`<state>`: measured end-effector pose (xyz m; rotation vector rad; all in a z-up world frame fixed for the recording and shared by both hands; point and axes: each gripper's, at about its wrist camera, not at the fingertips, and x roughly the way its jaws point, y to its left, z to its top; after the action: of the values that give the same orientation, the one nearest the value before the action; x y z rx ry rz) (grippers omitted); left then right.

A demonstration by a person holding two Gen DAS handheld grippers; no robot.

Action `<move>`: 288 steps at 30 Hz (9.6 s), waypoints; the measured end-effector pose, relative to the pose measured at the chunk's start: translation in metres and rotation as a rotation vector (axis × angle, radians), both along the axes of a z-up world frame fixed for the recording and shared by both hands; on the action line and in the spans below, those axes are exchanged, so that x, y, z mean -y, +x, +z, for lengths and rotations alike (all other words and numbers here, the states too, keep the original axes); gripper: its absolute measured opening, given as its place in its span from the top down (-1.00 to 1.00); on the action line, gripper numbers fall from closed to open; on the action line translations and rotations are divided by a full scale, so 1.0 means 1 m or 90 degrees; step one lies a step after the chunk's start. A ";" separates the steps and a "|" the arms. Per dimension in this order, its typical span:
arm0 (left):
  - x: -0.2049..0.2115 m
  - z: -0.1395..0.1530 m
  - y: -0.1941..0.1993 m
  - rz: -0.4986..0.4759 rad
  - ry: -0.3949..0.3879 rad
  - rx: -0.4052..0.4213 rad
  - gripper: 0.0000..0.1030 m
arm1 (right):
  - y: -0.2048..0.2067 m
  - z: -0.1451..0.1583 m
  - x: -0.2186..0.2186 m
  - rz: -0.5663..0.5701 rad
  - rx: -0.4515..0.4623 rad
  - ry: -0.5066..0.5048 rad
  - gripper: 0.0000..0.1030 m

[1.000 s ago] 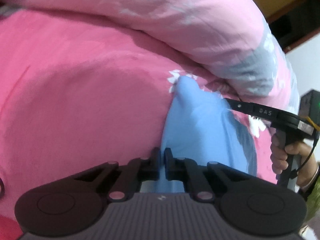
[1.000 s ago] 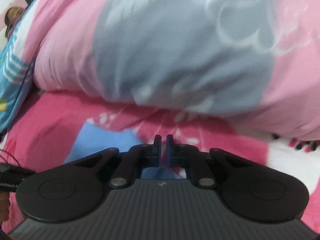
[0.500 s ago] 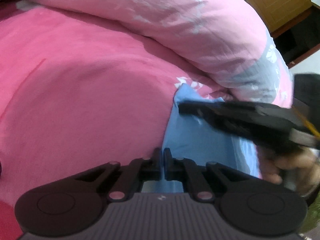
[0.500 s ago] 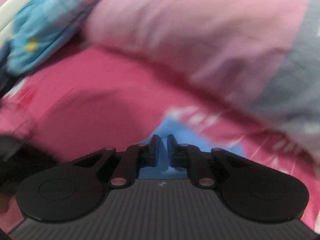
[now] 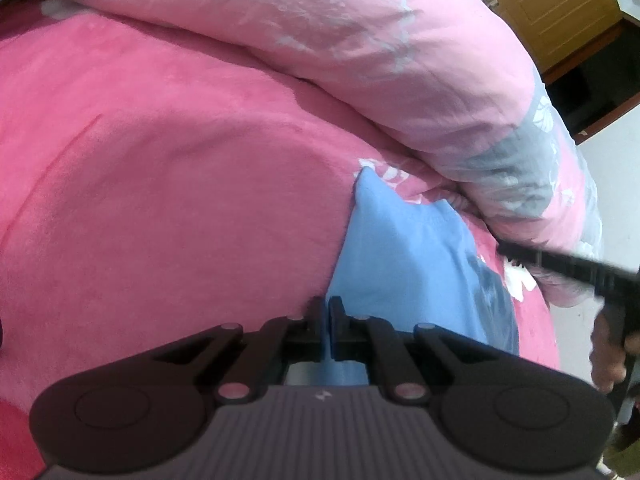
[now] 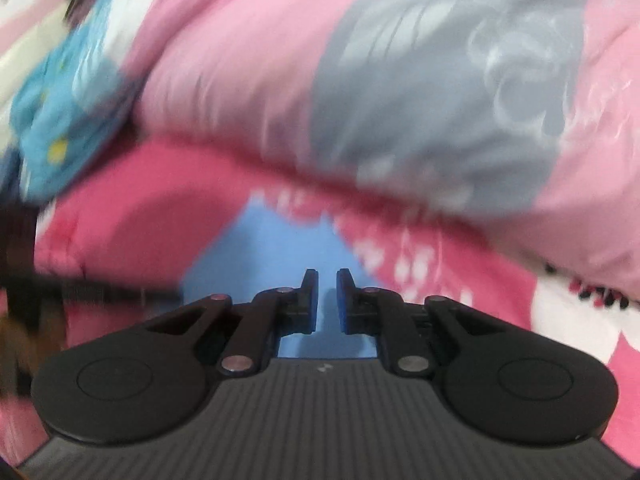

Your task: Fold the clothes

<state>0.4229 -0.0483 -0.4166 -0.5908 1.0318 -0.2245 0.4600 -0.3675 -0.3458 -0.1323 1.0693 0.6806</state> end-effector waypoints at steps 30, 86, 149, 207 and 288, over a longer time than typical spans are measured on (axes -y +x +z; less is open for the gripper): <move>0.007 0.039 -0.030 -0.071 0.128 0.022 0.26 | -0.084 0.018 0.060 0.019 -0.017 -0.034 0.63; 0.019 0.039 -0.355 -0.291 0.211 -0.294 -0.01 | -0.484 0.010 -0.002 -0.262 -0.287 -0.098 0.44; 0.018 0.082 -0.287 -0.208 0.022 -0.079 0.92 | -0.405 0.043 0.079 -0.510 -0.241 0.340 0.87; 0.035 0.016 0.059 -0.045 -0.027 0.088 0.90 | -0.058 -0.051 0.125 -0.569 -0.148 0.468 0.80; 0.024 0.008 -0.091 -0.220 -0.048 -0.046 0.91 | -0.209 -0.025 0.109 -0.500 -0.237 0.267 0.90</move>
<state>0.3323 -0.0719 -0.4089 -0.4878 1.1968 -0.5506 0.2506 -0.4769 -0.3712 0.7696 1.1897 0.1951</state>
